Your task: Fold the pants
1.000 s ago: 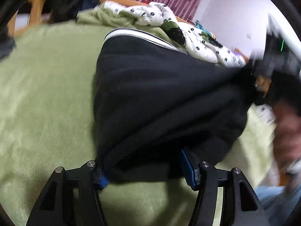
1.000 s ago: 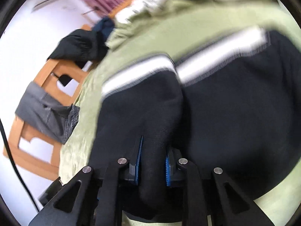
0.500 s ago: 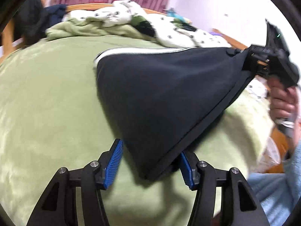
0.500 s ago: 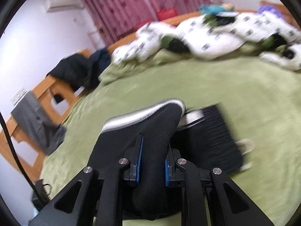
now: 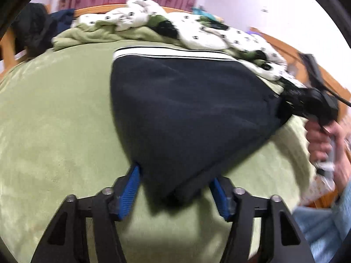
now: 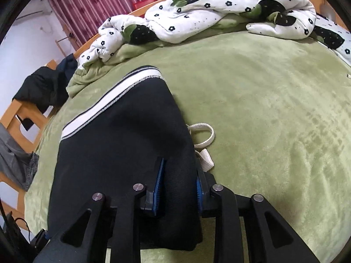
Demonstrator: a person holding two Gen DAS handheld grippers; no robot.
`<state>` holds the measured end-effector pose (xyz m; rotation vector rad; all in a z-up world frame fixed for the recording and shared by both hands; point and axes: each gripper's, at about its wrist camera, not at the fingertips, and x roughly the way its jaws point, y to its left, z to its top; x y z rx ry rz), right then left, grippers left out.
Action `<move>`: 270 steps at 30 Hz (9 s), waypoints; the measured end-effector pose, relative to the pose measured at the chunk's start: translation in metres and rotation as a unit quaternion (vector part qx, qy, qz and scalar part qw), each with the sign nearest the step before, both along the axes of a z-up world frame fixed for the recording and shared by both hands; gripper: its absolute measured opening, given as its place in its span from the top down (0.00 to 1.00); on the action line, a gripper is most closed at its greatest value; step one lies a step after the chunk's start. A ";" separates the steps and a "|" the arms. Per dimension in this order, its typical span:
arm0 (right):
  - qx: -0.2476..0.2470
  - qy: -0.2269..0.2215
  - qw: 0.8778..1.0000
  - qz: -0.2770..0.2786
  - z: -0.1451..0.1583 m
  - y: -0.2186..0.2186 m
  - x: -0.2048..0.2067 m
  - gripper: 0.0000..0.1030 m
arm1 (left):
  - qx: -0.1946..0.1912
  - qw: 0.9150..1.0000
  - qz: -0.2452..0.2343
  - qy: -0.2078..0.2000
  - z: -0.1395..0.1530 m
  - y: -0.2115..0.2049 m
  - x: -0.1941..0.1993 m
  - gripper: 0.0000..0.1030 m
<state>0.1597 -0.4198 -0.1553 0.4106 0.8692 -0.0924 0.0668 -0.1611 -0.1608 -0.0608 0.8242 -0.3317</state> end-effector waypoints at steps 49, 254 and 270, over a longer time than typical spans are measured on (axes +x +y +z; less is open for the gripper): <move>0.127 0.047 0.989 0.060 -0.035 -0.033 0.090 0.41 | -0.167 0.978 0.005 0.122 -0.021 0.045 0.163 0.75; -0.101 0.012 0.991 0.090 0.009 0.210 -0.105 0.39 | -0.098 0.990 0.045 0.087 -0.001 0.260 0.019 0.36; -0.044 -0.025 0.997 0.065 0.015 0.159 -0.110 0.40 | 0.113 0.993 -0.009 0.017 0.005 0.208 -0.016 0.41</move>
